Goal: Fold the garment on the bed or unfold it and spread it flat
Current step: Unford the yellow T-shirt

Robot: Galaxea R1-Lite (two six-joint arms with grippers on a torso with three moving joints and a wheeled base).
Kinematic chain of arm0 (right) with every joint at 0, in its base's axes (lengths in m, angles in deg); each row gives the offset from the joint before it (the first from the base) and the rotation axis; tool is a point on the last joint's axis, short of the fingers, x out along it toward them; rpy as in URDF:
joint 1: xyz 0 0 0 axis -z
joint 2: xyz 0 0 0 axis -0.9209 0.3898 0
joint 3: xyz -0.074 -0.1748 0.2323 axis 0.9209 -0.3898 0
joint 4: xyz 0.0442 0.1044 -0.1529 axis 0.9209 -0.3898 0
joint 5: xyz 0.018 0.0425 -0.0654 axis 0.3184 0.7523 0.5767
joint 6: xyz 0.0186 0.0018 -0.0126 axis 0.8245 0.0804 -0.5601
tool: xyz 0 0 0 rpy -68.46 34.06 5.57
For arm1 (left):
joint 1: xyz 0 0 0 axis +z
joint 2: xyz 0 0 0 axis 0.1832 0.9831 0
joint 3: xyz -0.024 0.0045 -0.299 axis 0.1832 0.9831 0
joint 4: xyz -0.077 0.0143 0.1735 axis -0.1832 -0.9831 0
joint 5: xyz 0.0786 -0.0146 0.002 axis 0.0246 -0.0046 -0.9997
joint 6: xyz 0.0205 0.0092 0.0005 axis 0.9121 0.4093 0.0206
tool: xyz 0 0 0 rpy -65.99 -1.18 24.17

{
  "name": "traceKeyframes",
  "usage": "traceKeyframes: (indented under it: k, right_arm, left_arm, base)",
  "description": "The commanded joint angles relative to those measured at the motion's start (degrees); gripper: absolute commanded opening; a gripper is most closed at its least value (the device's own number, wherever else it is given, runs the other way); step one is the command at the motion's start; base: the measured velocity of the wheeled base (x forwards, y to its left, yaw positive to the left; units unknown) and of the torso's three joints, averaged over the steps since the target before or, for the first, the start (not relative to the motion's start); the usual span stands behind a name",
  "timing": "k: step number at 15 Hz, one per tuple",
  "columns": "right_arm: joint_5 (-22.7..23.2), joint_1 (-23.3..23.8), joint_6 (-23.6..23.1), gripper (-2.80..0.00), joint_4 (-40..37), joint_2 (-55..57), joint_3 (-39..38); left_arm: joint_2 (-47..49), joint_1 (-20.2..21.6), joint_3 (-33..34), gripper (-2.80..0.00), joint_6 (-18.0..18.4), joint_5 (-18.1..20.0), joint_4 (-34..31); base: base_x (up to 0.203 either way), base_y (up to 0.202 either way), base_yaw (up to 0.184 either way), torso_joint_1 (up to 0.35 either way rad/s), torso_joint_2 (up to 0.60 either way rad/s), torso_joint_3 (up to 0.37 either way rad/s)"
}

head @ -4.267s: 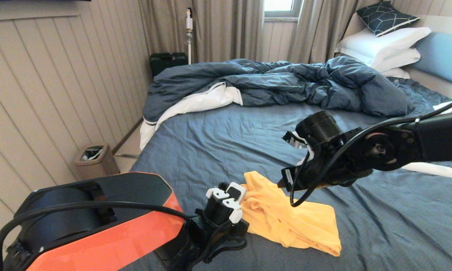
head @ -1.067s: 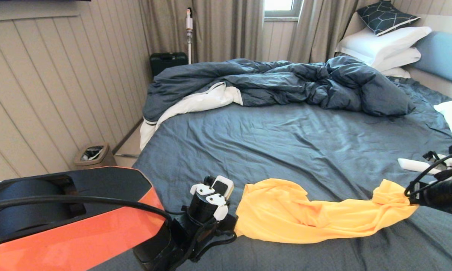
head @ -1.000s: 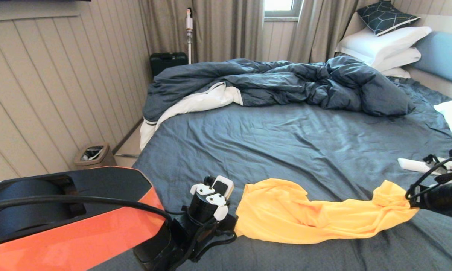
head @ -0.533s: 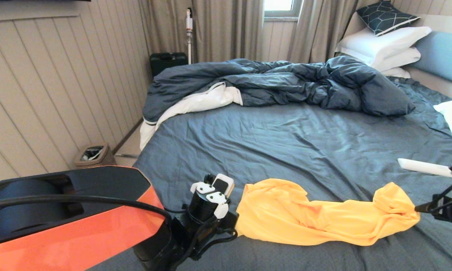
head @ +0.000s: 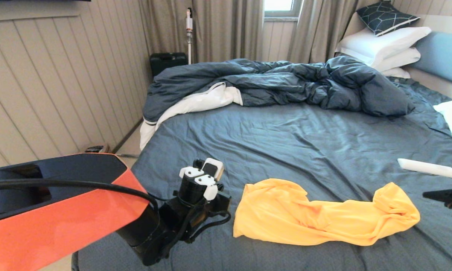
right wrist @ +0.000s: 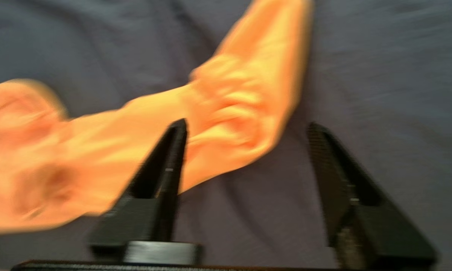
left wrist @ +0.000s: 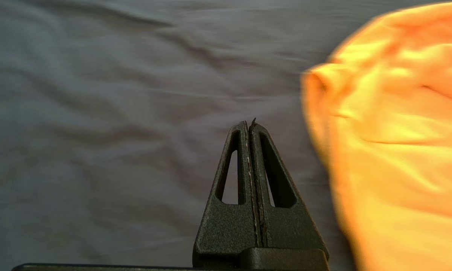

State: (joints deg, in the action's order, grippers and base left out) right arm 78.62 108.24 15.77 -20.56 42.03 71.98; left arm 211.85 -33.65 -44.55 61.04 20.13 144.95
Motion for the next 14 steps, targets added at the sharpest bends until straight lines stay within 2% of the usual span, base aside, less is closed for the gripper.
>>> traceKeyframes:
  k: [1, 4, 6, 7, 11, 13, 14]
  right_arm:
    - [2.5, -2.3, 0.9, -2.80, -1.6, -3.5, 0.3]
    - [6.2, -9.5, 7.0, -2.80, -2.5, -5.2, 2.1]
    - [6.4, -15.3, 13.1, -2.80, -3.0, -5.4, 5.2]
    - [6.5, -17.4, 15.6, -2.80, -4.2, -5.4, 7.6]
    - [6.5, -21.3, 17.1, -2.80, -8.7, -2.9, 13.8]
    - [6.5, -22.5, 17.6, -2.80, -8.8, -1.3, 14.9]
    - [6.5, -22.7, 17.7, -2.80, -8.6, -0.4, 14.9]
  left_arm:
    - [-1.2, 0.5, -0.5, -2.80, -0.7, 0.2, -2.0]
    - [-4.1, 0.5, -4.8, -2.80, -8.5, 4.1, -12.7]
    - [-5.4, 0.5, -9.4, -2.80, -13.1, 9.3, -23.0]
    - [-6.2, 0.5, -12.0, -2.80, -15.2, 13.2, -28.4]
    - [-6.0, 0.5, -24.0, -2.80, -23.6, 27.9, -44.6]
    - [-2.9, 0.6, -29.1, -2.80, -25.0, 30.4, -48.9]
    - [-1.4, 0.6, -30.8, 0.00, -25.3, 30.4, -50.1]
  base:
    - [0.000, 0.000, 0.000, 0.000, 0.00, 0.000]
    - [0.000, 0.000, 0.000, 0.000, 0.00, 0.000]
    - [0.000, 0.000, 0.000, 0.000, 0.00, 0.000]
    - [0.000, 0.000, 0.000, 0.000, 0.00, 0.000]
    - [0.000, 0.000, 0.000, 0.000, 0.00, 0.000]
    - [0.000, 0.000, 0.000, 0.000, 0.00, 0.000]
    - [0.000, 0.000, 0.000, 0.000, 0.00, 0.000]
